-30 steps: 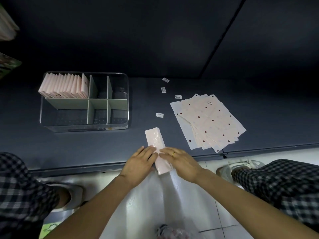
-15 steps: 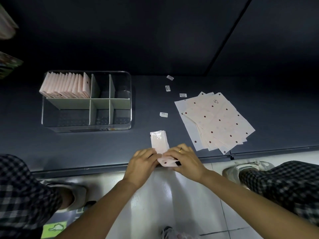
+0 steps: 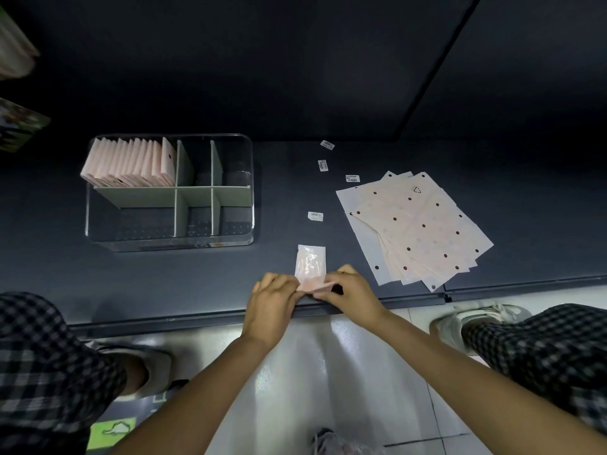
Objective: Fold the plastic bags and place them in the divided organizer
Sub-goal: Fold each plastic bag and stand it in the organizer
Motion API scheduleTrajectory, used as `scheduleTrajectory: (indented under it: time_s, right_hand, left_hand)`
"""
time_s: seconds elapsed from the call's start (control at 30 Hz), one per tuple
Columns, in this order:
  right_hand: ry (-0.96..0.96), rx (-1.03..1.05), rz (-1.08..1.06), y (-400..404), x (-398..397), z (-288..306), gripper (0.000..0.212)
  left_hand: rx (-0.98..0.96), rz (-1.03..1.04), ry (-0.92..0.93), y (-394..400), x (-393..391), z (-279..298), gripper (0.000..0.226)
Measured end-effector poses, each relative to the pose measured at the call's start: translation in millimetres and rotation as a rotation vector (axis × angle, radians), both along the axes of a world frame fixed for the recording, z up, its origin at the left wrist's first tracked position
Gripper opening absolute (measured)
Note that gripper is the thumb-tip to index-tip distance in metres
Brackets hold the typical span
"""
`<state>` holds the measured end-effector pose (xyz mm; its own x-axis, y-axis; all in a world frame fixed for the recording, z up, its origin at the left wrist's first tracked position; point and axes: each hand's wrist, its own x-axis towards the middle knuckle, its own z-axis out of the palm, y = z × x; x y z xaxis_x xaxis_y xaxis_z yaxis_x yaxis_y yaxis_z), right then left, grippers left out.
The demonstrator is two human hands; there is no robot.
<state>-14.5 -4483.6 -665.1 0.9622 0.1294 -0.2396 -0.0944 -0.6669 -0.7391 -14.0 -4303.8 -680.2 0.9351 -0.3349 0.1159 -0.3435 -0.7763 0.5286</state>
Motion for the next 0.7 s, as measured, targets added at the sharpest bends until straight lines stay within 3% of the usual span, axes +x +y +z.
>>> scheduleTrajectory:
  time_s: [0.07,0.17,0.4,0.53,0.63,0.7]
  right_hand:
    - [0.067,-0.006,-0.058,1,6,1,0.024]
    - [0.137,0.057,-0.143,6,14,3,0.004]
    - [0.265,-0.122,-0.230,13,41,2,0.046]
    - [0.325,-0.209,-0.270,18,48,4,0.046]
    - [0.355,-0.251,-0.323,23,52,6,0.048]
    - [0.362,-0.295,-0.351,25,54,6,0.049]
  left_hand:
    - [-0.021,0.055,0.117,-4,4,-3,0.016]
    - [-0.172,0.196,0.238,-8,11,-2,0.015]
    - [-0.228,0.356,0.371,-15,22,3,0.012]
    - [-0.121,0.397,0.446,-19,32,6,0.017]
    - [-0.151,0.423,0.428,-20,31,10,0.014]
    - [-0.156,0.372,0.297,-18,27,12,0.016]
